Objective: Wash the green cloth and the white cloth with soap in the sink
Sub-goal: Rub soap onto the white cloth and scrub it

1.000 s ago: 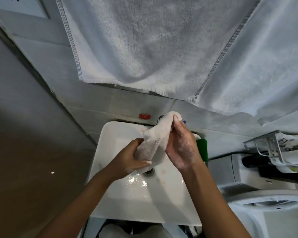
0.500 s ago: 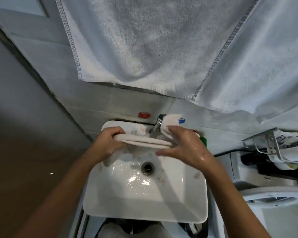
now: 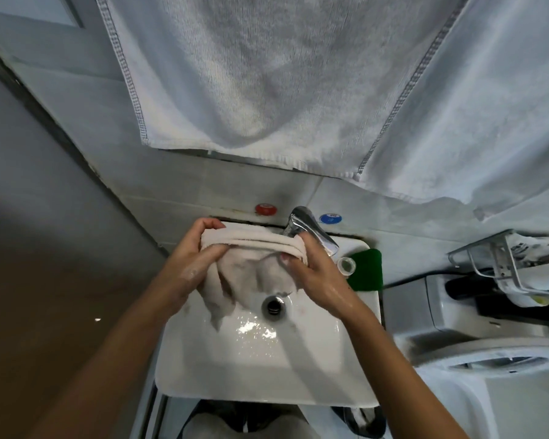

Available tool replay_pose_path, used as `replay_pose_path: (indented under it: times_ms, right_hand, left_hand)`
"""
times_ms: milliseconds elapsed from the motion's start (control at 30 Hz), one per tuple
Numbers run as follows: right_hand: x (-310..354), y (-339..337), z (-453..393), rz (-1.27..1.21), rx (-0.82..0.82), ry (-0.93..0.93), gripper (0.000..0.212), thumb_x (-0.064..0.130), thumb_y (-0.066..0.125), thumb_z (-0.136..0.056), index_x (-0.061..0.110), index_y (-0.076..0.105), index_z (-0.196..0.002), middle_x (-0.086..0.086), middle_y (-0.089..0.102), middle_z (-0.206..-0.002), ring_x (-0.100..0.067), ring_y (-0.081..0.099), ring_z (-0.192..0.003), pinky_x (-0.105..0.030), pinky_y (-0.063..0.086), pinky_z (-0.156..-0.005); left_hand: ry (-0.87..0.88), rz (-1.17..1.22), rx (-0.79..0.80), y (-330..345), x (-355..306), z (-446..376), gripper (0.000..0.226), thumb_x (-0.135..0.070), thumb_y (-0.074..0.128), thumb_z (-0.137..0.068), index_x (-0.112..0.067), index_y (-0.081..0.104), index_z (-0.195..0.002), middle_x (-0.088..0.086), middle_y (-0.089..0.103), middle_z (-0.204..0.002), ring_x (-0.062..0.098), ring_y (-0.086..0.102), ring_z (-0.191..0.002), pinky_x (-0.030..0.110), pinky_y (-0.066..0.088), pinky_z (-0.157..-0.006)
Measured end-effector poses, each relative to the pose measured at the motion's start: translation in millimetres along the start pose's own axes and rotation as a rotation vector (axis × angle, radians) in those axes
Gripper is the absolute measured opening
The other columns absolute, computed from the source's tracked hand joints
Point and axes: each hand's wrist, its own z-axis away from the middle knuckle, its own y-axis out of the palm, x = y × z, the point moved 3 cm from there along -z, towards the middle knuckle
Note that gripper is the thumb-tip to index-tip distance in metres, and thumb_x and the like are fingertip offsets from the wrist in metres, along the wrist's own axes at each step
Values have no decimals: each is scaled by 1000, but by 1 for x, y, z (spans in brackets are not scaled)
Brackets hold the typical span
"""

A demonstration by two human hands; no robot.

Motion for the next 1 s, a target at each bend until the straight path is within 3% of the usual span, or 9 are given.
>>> replay_pose_path:
  times_ms: [100, 200, 233, 333, 467, 667, 767, 900, 1000]
  right_hand:
    - [2, 17, 0, -447, -11, 34, 17, 24, 59, -91, 15, 53, -103, 6, 63, -87, -3, 60, -81, -19, 47, -67]
    - [8, 38, -13, -652, -149, 126, 58, 55, 56, -80, 5, 61, -109, -14, 69, -102, -22, 65, -98, -36, 53, -84]
    - [12, 44, -17, -683, -228, 152, 61, 58, 56, -79, 4, 65, -105, -15, 70, -100, -23, 67, -97, -37, 52, -86]
    - [18, 56, -30, -568, -449, 190, 32, 27, 58, -93, 13, 59, -64, 5, 60, -59, -9, 58, -59, -23, 46, -60]
    - [18, 73, -27, -556, -444, 229, 52, -2, 48, -85, 22, 41, -40, 13, 35, -43, -8, 33, -45, -26, 28, -49]
    - [8, 57, -46, -357, -512, 265, 43, -3, 49, -87, 17, 38, -50, 7, 41, -48, -6, 38, -46, -27, 32, -53]
    - [4, 70, -30, -366, -460, 275, 43, -3, 47, -88, 18, 41, -50, 11, 45, -45, -10, 42, -51, -32, 37, -57]
    - [-1, 56, -34, -398, -383, 304, 26, 14, 46, -95, 11, 51, -70, -7, 56, -72, -25, 55, -71, -38, 48, -71]
    - [8, 64, -33, -352, -419, 253, 23, 25, 45, -85, 20, 49, -63, -8, 56, -70, -29, 55, -69, -40, 47, -67]
  left_hand:
    - [45, 77, 130, 11, -3, 6, 34, -38, 72, -61, -39, 59, -92, -13, 65, -87, 1, 63, -79, 16, 48, -64]
    - [124, -66, -58, 29, -1, 6, 16, -39, 68, -79, -28, 56, -83, -22, 62, -73, -7, 56, -67, 11, 42, -62]
    - [182, -141, -148, 38, -1, 7, 18, -34, 64, -87, -25, 53, -75, -22, 59, -65, -6, 53, -61, 12, 39, -58]
    - [305, -185, -349, 66, -2, 11, 32, -29, 54, -94, -23, 49, -62, -13, 52, -51, 2, 49, -50, 13, 38, -51]
    - [249, 20, -593, 58, -7, -12, 49, -15, 52, -95, -22, 38, -48, -13, 38, -39, 4, 37, -40, 21, 32, -46]
    - [277, -71, -533, 80, 9, 6, 54, 3, 48, -90, -25, 36, -45, -12, 36, -44, -2, 40, -38, 9, 27, -43]
    - [210, -33, -589, 64, 11, -13, 53, 5, 49, -88, -22, 35, -45, -7, 36, -45, -1, 39, -38, 13, 28, -43]
    - [266, -65, -519, 87, 14, 13, 50, -2, 49, -93, -21, 39, -47, -7, 39, -45, 0, 41, -39, 12, 30, -43]
    - [238, -65, -527, 76, 10, -2, 51, -3, 49, -91, -22, 32, -47, -9, 33, -45, 1, 34, -39, 20, 28, -45]
